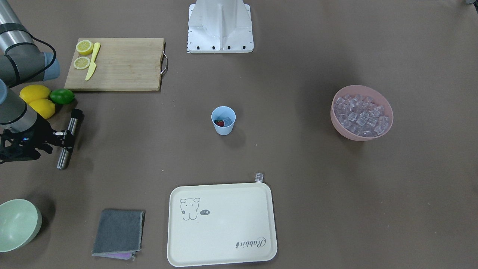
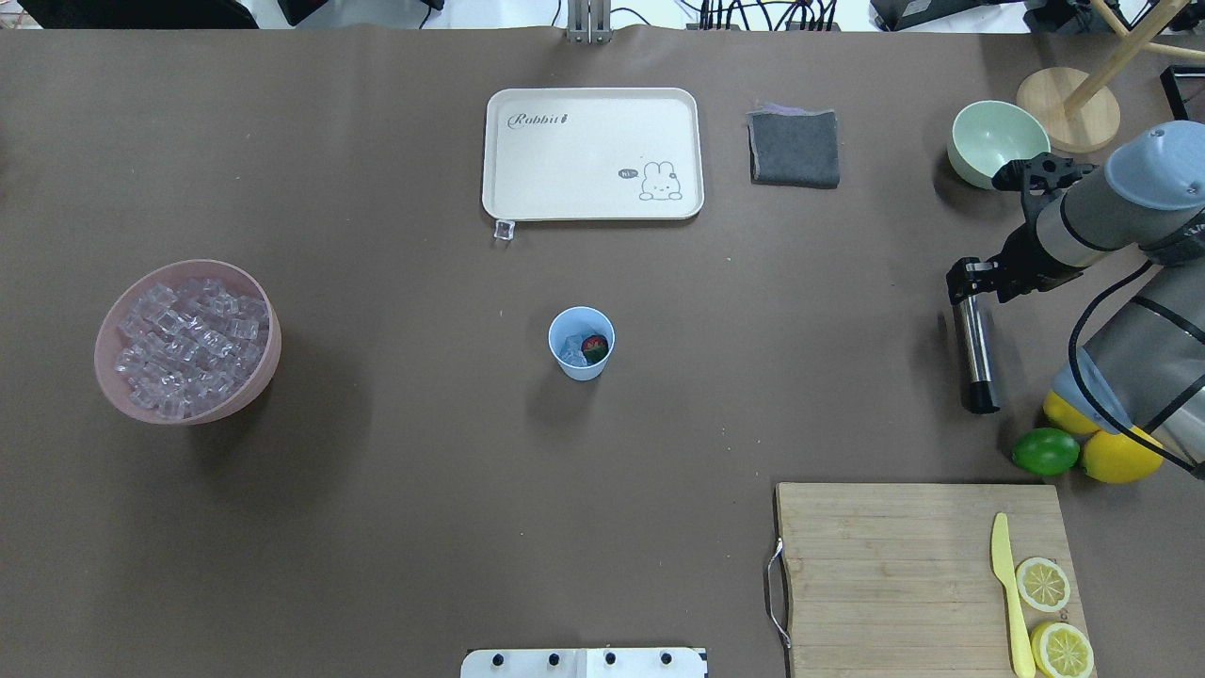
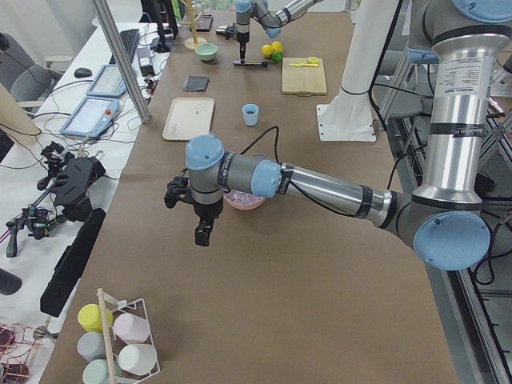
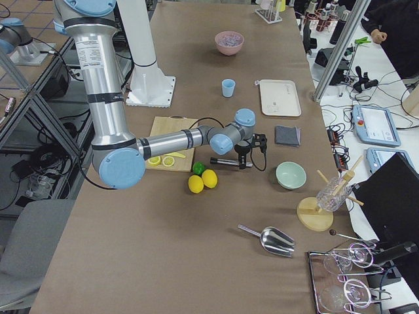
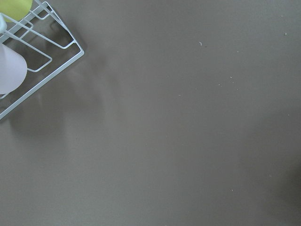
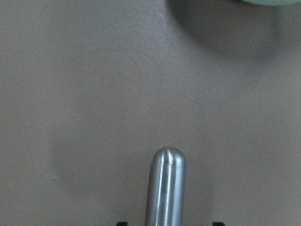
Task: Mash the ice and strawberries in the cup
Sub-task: 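Close the right gripper on the top of the steel muddler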
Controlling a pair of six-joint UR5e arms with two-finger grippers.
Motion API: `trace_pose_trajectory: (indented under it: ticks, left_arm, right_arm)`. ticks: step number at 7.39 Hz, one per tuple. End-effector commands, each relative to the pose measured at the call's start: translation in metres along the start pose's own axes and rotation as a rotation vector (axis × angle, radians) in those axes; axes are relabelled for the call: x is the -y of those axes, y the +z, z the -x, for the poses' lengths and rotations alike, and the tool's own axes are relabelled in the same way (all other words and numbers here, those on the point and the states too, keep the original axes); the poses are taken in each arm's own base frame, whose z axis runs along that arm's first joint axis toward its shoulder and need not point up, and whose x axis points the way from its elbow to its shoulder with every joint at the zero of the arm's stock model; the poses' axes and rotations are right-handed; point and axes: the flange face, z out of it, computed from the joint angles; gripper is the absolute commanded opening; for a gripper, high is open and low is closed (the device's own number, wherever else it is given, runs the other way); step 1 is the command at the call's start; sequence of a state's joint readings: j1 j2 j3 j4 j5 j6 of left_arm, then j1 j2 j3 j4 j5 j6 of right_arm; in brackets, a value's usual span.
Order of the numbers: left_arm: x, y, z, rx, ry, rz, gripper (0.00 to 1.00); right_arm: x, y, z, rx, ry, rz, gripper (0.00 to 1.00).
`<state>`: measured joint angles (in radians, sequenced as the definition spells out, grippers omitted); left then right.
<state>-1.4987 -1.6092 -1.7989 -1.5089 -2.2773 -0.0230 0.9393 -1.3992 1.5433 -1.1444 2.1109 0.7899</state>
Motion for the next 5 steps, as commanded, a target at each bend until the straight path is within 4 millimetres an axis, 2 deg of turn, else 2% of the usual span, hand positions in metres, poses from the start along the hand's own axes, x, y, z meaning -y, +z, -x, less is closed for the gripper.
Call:
trace_pose_trajectory:
  ticks: [1, 2, 5]
  left_arm:
    - [-0.0004, -0.0037, -0.002, 0.001, 0.005, -0.008, 0.97]
    - [-0.0002, -0.0048, -0.0029, 0.002, 0.006, -0.01, 0.97]
    - [-0.0009, -0.0049, -0.0029, 0.002, 0.007, -0.01, 0.97]
  right_arm:
    - [0.0054, 0.0062, 0.0031, -0.007, 0.002, 0.003, 0.45]
    - [0.0054, 0.0079, 0.0015, -0.01, 0.003, 0.005, 0.25]
    - [0.0058, 0.0076, 0.0025, -0.008, 0.002, 0.006, 0.24]
